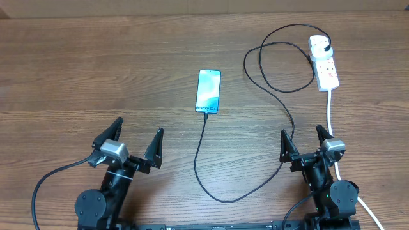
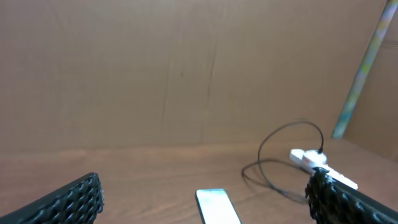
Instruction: Plug charger to phone and switch on socket
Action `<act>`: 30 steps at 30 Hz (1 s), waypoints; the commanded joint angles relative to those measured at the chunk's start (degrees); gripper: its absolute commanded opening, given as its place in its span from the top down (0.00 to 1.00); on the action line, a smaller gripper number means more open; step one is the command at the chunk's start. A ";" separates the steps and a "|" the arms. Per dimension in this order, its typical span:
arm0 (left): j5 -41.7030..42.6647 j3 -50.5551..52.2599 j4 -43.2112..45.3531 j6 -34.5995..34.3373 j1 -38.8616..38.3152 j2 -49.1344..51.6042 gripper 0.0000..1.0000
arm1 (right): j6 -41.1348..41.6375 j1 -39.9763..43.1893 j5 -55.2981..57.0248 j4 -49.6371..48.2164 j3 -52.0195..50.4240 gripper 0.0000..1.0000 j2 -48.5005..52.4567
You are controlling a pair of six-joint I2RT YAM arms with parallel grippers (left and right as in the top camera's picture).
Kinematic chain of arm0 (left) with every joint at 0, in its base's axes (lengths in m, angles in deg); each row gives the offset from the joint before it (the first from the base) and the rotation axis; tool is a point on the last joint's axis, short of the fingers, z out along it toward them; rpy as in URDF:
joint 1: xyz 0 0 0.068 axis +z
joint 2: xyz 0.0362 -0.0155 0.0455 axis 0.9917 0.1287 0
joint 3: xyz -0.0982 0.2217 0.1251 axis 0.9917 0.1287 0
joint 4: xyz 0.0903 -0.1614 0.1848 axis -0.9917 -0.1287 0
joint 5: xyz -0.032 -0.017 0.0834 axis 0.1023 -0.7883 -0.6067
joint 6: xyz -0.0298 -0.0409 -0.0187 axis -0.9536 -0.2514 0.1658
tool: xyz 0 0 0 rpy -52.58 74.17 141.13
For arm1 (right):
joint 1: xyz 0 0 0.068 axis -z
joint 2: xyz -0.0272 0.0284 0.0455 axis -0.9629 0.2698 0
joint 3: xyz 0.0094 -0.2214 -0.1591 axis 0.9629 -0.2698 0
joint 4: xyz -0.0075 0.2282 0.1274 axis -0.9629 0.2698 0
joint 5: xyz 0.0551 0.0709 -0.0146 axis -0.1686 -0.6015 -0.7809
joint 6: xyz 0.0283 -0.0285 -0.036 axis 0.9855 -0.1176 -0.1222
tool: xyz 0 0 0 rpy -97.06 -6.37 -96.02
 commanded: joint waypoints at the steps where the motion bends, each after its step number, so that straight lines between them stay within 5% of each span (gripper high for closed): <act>1: -1.16 2.99 4.31 -0.37 0.35 -1.53 0.00 | -0.09 -0.31 0.37 -0.24 -0.61 0.00 -0.57; 30: -9.49 11.98 14.99 -1.88 0.39 -10.62 0.00 | -0.09 -0.31 0.35 -0.24 -0.61 0.00 -0.57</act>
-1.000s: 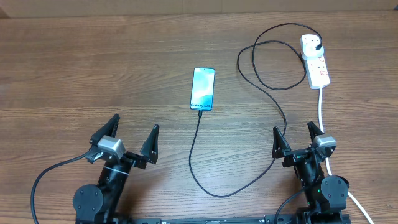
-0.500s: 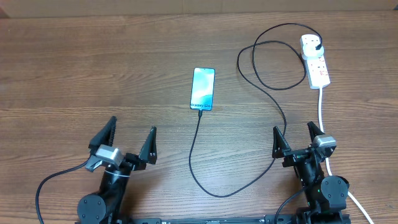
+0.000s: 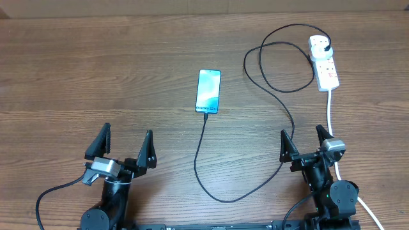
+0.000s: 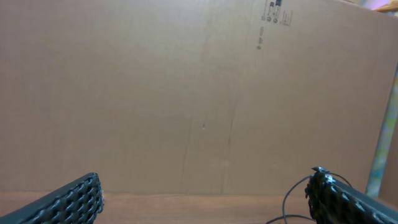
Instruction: Plug charger to phone and switch on socket
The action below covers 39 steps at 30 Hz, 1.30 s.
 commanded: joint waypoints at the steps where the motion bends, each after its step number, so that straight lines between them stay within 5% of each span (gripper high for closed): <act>1: -2.12 0.57 0.44 -0.59 0.39 -0.83 0.00 | -0.04 -0.33 0.37 -0.26 -0.61 0.00 -0.57; 14: -4.17 0.59 -3.54 -0.59 0.39 -0.83 0.00 | -0.04 -0.33 0.37 -0.26 -0.61 0.00 -0.57; 29: -8.68 0.59 -24.85 -0.57 0.39 -0.83 0.00 | -0.04 -0.33 0.35 -0.26 -0.61 0.00 -0.57; 39: -8.57 0.59 -25.40 3.67 0.39 -0.83 0.00 | -0.07 -0.33 0.37 -0.26 -0.61 0.00 -0.57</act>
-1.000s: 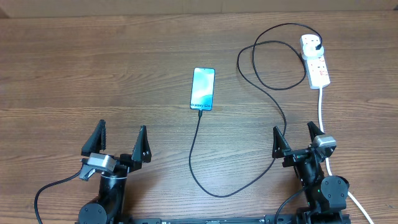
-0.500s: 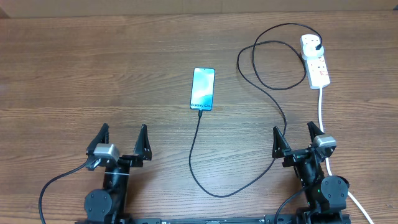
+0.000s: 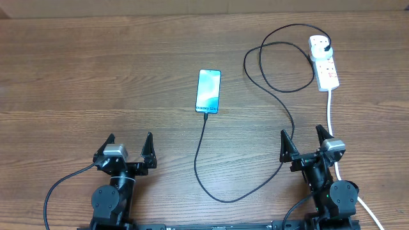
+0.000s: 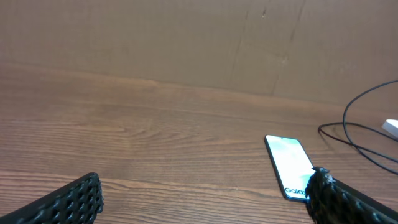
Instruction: Plug charger to phone and switch on socket
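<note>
The phone (image 3: 209,91) lies face up mid-table with its screen lit, and the black charger cable (image 3: 211,172) runs into its near end. That cable loops right and back to a plug in the white socket strip (image 3: 324,62) at the far right. My left gripper (image 3: 128,144) stands open at the near left edge, with nothing between its fingers. In the left wrist view the phone (image 4: 287,163) shows ahead to the right, and the left gripper (image 4: 202,199) is open. My right gripper (image 3: 305,140) stands open at the near right, beside the cable.
The strip's white lead (image 3: 330,112) runs down the right side past the right arm. A brown cardboard wall (image 4: 186,37) stands along the table's far edge. Bare wood (image 3: 96,76) fills the left half of the table.
My left gripper has drawn in and turned to face the table. Its wrist camera looked at the cardboard wall before and now looks down at the table and phone. The right arm is unchanged.
The phone lay lit with the cable in it and the plug in the strip at every moment. My left gripper stood open and angled right, then sat further left and nearer, tilted up at the wall. Now it is settled at the near edge, open.
</note>
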Action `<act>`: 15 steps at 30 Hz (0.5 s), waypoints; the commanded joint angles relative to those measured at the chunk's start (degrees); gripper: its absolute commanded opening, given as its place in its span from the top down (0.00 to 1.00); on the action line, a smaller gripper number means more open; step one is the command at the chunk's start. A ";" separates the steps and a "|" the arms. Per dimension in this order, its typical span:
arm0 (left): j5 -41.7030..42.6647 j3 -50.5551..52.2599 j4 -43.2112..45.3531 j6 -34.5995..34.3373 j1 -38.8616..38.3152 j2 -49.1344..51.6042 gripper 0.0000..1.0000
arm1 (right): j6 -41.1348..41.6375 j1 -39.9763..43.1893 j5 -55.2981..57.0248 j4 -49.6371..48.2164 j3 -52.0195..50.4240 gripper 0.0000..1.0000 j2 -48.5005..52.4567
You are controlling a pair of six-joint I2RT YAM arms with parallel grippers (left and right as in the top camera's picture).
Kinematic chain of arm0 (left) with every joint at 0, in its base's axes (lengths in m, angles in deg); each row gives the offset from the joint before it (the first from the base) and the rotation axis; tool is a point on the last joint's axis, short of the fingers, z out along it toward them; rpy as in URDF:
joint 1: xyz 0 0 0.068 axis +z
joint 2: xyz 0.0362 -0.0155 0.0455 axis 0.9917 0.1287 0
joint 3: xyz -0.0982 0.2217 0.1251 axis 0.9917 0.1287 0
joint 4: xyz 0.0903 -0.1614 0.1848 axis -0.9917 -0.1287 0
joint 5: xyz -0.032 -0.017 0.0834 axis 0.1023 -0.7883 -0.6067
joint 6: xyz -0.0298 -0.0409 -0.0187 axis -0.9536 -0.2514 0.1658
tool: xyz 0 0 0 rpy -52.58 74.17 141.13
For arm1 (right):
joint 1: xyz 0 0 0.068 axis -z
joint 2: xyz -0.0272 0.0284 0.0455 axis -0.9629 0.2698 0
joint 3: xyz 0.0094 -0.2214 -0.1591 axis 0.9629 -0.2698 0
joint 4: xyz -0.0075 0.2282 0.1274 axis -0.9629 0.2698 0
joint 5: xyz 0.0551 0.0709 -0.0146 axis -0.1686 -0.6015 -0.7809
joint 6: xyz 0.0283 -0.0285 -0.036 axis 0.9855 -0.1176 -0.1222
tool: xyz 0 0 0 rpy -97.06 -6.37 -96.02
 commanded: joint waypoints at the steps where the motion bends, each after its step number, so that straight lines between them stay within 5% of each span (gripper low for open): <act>1: -0.94 0.24 0.02 2.93 0.39 -0.68 0.00 | -0.07 -0.33 0.35 -0.24 -0.61 0.00 -0.57; 15: 0.35 0.22 -0.17 4.94 0.39 -0.68 0.00 | -0.09 -0.33 0.37 -0.24 -0.61 0.00 -0.57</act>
